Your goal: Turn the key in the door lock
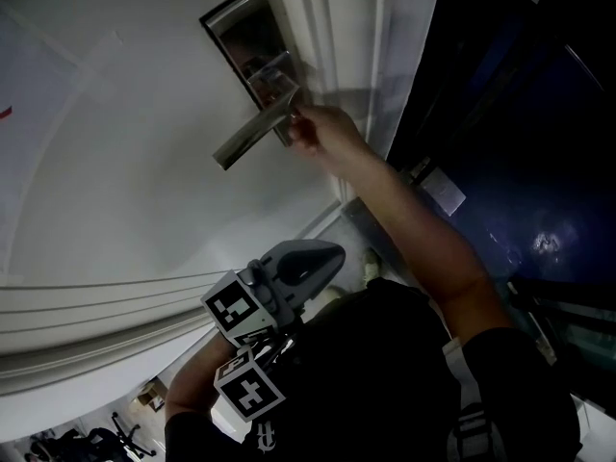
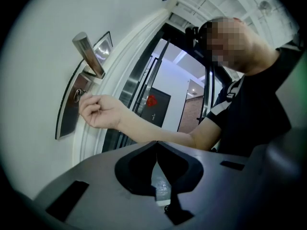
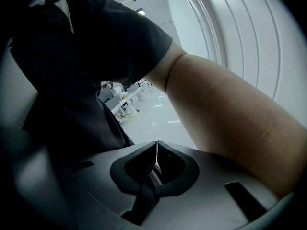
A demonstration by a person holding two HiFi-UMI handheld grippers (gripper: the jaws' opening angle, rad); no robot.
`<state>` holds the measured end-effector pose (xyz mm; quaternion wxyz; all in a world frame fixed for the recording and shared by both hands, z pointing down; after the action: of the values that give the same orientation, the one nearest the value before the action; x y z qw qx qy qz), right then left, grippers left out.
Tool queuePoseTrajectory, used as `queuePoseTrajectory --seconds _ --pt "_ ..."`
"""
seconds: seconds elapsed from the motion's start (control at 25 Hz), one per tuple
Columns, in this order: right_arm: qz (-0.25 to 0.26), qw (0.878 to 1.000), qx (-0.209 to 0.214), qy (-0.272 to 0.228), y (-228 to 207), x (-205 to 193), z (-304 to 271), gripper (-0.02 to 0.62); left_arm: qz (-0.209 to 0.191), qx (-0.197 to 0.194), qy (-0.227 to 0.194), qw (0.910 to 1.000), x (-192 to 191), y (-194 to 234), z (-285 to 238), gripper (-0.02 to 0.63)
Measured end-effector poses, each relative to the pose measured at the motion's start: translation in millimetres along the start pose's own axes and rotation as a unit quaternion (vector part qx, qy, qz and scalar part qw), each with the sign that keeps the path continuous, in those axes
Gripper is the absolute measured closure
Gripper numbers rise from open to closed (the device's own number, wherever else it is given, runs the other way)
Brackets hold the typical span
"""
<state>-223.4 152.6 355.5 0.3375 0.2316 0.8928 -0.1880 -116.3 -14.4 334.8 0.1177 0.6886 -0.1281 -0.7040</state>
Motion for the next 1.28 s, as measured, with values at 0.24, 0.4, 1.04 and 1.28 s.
queuePoseTrajectory --seconds 0.24,0.4,1.04,1.28 --pt "0.009 1.000 0.003 -0.004 3 -3 5 0.578 0.001 0.009 0.003 1.0000 2 2 -4 0.600" --pt "0.014 1.000 0.005 -0.007 5 -7 10 0.578 -0.001 0.013 0.004 0.9999 3 4 -9 0.600" --pt "0.046 0.998 0.035 -0.015 9 -27 35 0.578 0.002 0.057 0.003 0.9983 11 25 -24 0.600" --pt "0.056 0.997 0.046 -0.014 13 -36 46 0.578 0.000 0.072 0.002 0.9974 14 31 -33 0.600"
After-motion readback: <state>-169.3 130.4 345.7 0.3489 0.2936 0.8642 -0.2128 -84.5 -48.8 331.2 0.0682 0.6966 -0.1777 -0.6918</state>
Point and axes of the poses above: the fingertips, and each gripper's own axes: z backward along the fingers, y to its left, x out of its top, the point moved 9 cm from there along z, backward along the fingers, and after that the axes turned 12 degrees about -x, right-handed, at the moved point
